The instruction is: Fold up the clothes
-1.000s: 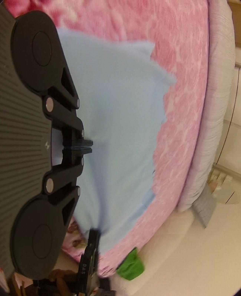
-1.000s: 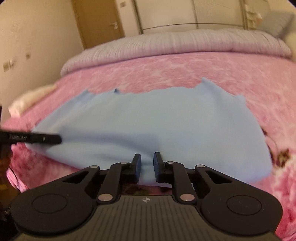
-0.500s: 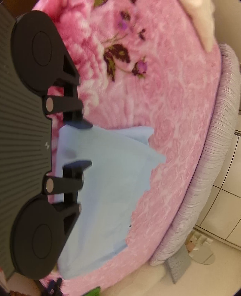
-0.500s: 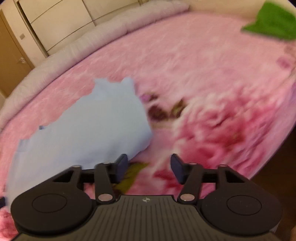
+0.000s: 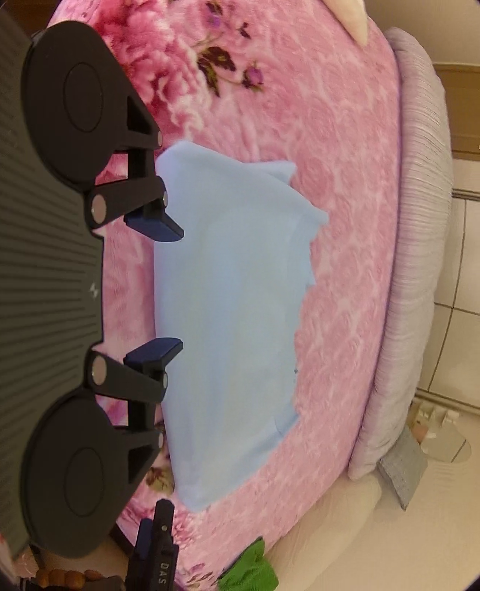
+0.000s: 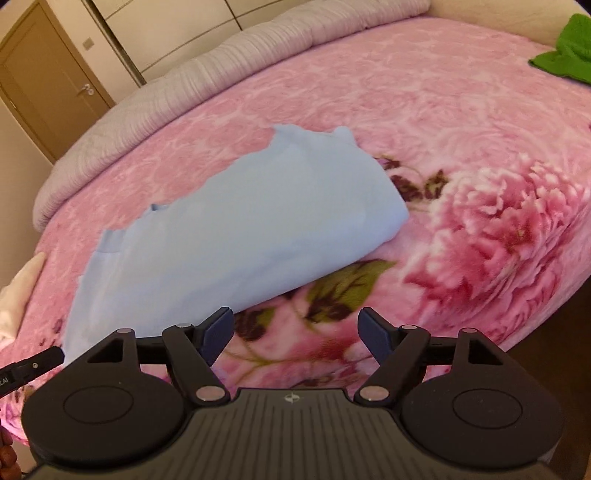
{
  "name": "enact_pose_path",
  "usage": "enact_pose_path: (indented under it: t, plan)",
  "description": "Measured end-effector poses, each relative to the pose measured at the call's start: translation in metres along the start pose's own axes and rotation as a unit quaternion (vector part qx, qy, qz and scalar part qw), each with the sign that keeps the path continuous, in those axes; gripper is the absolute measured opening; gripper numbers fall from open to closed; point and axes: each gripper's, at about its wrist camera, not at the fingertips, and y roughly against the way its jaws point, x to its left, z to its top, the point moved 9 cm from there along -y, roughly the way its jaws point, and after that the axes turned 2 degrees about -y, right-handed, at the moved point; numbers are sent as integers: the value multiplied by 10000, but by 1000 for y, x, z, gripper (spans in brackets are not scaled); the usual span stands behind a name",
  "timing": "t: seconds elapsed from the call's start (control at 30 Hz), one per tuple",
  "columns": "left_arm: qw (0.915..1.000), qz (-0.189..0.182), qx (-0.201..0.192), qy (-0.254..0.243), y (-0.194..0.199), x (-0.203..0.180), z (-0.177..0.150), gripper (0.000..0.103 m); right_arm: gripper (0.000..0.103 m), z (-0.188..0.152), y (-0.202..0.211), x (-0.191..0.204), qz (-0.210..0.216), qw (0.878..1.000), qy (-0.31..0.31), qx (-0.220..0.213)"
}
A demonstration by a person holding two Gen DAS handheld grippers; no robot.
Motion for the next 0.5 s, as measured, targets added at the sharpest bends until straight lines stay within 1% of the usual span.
enact_pose_path:
  t: [0.13,0.2,0.27,0.3,0.33,0.37,0.4,0.47,0.5]
  plan:
    - [9999,-101,-5,20,-2,-3,1,53,77,4,-2,-4,352,9982,-486,-11]
    - [9999,-143,31,52,-8,-1,1,53,77,8,-8,-15,686,9922,-1037,-49]
    - [9997,-203,63,97,-15,1,1,52,76,10,-19,-31,1000,9799,-1722,-78]
    - [9996,-241,78,126,-20,3,1,50,75,10,-25,-40,1110,9725,-2043,-101]
    - [9994,-281,94,155,-24,4,1,48,70,10,-32,-49,1195,9646,-2346,-132]
    - [9992,-334,107,182,-29,6,2,46,67,10,-38,-59,1278,9557,-2646,-162]
    - [9990,-386,120,208,-34,7,4,42,67,10,-44,-67,1322,9477,-2897,-199]
    - [9984,-497,150,202,-46,8,8,39,66,12,-54,-80,1399,9359,-3217,-318]
    - [9981,-571,149,195,-52,7,11,37,66,14,-56,-83,1421,9334,-3272,-392]
